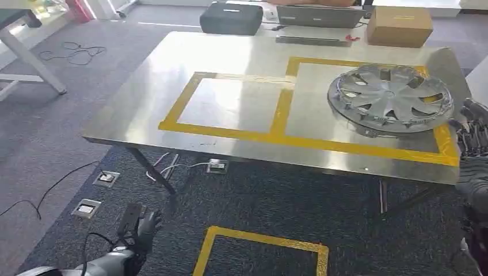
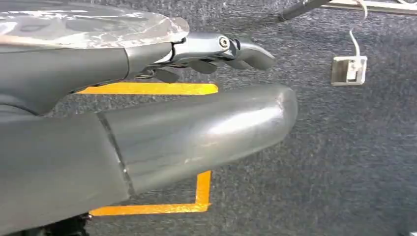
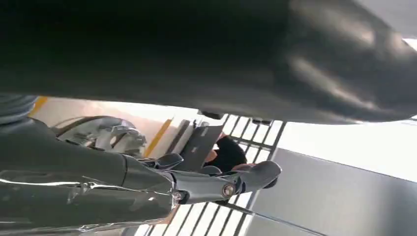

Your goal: Take the parts from the cabinet and place them on the table.

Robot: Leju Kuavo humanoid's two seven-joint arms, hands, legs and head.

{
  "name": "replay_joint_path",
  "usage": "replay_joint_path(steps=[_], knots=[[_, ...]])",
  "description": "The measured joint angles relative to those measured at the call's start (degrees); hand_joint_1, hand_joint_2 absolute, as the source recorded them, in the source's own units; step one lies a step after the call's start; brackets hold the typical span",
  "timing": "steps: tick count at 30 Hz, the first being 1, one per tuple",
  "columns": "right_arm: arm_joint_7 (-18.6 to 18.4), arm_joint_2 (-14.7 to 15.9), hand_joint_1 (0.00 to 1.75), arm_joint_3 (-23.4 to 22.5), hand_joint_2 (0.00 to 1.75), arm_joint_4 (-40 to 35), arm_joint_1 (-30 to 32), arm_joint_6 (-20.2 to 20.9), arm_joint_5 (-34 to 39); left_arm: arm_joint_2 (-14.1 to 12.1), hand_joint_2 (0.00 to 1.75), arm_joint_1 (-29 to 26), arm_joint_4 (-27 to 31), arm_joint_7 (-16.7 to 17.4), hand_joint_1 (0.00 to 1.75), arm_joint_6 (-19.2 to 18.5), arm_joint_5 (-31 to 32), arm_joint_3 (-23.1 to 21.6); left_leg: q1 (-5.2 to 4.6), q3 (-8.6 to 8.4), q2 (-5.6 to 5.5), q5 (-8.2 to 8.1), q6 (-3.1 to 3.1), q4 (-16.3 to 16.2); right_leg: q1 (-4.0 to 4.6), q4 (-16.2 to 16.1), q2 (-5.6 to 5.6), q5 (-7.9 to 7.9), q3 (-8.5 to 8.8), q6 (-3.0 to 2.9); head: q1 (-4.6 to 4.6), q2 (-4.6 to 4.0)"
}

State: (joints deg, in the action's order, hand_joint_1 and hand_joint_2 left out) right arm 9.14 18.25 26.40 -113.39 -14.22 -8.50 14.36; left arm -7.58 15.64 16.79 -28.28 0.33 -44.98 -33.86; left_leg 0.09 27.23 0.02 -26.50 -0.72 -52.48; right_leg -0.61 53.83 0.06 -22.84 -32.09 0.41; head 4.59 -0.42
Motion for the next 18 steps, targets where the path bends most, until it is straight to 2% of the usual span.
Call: replay_joint_path(steps=[2,3,4,5,6,7,8,9,10,11,13,14,15,18], knots=[[0.0,0.0,0.0,-0.11,0.0,0.0,0.13,0.02,0.0,-0.04,0.0,0.01,0.0,-0.04,0.0,0.0,0.0,0.0,-0.22,0.59,0.05,0.26,0.4,-0.07,-0.18,-0.09,-0.08,0.7,-0.17,0.71,-0.28,0.0],[-0.02,0.0,0.0,-0.17,0.0,0.0,0.24,0.02,0.0,-0.04,0.0,-0.04,0.0,-0.04,0.0,0.0,-0.02,0.0,-0.3,0.82,0.05,0.53,0.8,-0.08,-0.28,-0.2,-0.09,1.05,-0.23,1.17,-0.37,0.0],[0.0,0.0,0.0,-0.28,0.0,0.0,0.3,0.02,0.0,0.04,0.0,-0.08,0.0,-0.04,0.0,-0.02,-0.04,0.0,0.19,1.02,0.21,1.22,1.53,0.65,-0.05,0.1,0.02,0.82,-0.53,1.44,-0.53,0.0],[0.0,0.0,0.0,-0.44,0.0,0.0,0.45,0.0,0.0,0.07,0.0,-0.01,0.0,-0.04,0.0,-0.09,-0.02,0.0,0.16,1.3,0.45,1.67,1.95,0.65,-0.22,1.81,0.09,-1.41,-1.5,1.44,-0.61,0.0],[-0.02,0.0,0.0,-0.57,0.0,0.0,0.48,0.0,0.0,0.04,0.0,-0.01,0.0,-0.07,0.0,-0.15,-0.02,0.0,0.12,1.82,0.48,2.0,2.45,0.64,-0.28,5.58,0.09,-4.72,-2.84,1.44,-1.14,0.0],[-0.02,0.0,0.0,-0.63,0.0,0.02,0.54,0.0,0.0,0.07,0.0,-0.06,0.0,-0.07,0.0,-0.17,-0.04,-0.02,-0.01,2.3,0.5,2.38,2.6,0.63,-0.29,10.65,0.1,-7.98,-4.62,1.59,-1.42,0.0],[-0.02,0.0,0.0,-0.66,0.0,0.02,0.57,0.0,0.0,0.07,0.0,-0.12,-0.02,-0.07,0.0,-0.15,-0.04,0.0,-0.18,2.86,0.51,2.77,2.73,0.57,-0.31,15.69,0.09,-10.41,-6.04,1.74,-1.49,0.0],[-0.02,0.0,0.0,-0.68,0.0,0.02,0.65,0.0,0.0,0.07,0.0,-0.16,0.0,-0.07,0.0,-0.17,-0.02,0.0,-0.3,3.4,0.51,3.11,2.73,0.48,-0.32,18.92,0.08,-11.46,-6.67,1.85,-1.49,0.0],[-0.02,0.0,0.0,-0.7,0.0,0.02,0.79,0.0,0.02,0.07,0.0,-0.21,-0.02,-0.07,0.0,-0.17,-0.04,-0.02,-0.36,3.88,0.5,3.38,2.67,0.36,-0.33,19.44,0.08,-11.12,-6.14,1.87,-1.49,0.0],[-0.02,0.0,0.0,-0.7,0.0,0.02,0.89,0.11,0.09,0.07,0.0,-0.27,-0.02,-0.07,0.0,-0.15,-0.17,-0.02,-0.4,4.34,0.48,3.64,2.64,0.21,-0.32,17.21,0.07,-9.61,-4.22,1.82,-1.49,0.0],[0.04,0.0,0.0,-0.81,0.0,0.02,0.85,0.5,0.59,0.07,0.0,-0.34,-0.02,-0.09,0.0,-0.17,-0.26,-0.02,-0.43,5.05,0.44,3.9,2.37,-0.44,-0.31,6.15,0.02,-5.17,2.88,1.45,-1.55,0.0],[0.11,0.0,0.0,-0.92,0.0,0.02,0.82,0.81,0.77,0.09,0.0,-0.34,-0.02,-0.13,0.0,-0.17,-0.37,-0.02,-0.42,5.33,0.46,3.98,2.24,-0.75,-0.25,1.32,0.01,-5.19,5.43,1.07,-1.6,0.0],[0.13,0.0,0.0,-0.96,0.0,0.0,0.86,0.92,0.9,0.11,0.0,-0.33,0.0,-0.17,0.0,-0.17,-0.44,-0.02,-0.73,5.81,0.43,4.22,1.88,-0.92,0.19,-0.23,0.04,-5.61,7.11,0.95,-1.62,0.0],[0.33,0.0,0.0,-1.05,0.0,0.04,1.05,1.29,1.01,0.11,0.0,-0.66,-0.02,-0.33,0.0,-0.22,-0.63,-0.02,-0.55,6.23,0.47,5.5,0.85,-0.88,0.38,-0.02,0.18,-4.75,5.91,0.27,-1.51,0.0]])
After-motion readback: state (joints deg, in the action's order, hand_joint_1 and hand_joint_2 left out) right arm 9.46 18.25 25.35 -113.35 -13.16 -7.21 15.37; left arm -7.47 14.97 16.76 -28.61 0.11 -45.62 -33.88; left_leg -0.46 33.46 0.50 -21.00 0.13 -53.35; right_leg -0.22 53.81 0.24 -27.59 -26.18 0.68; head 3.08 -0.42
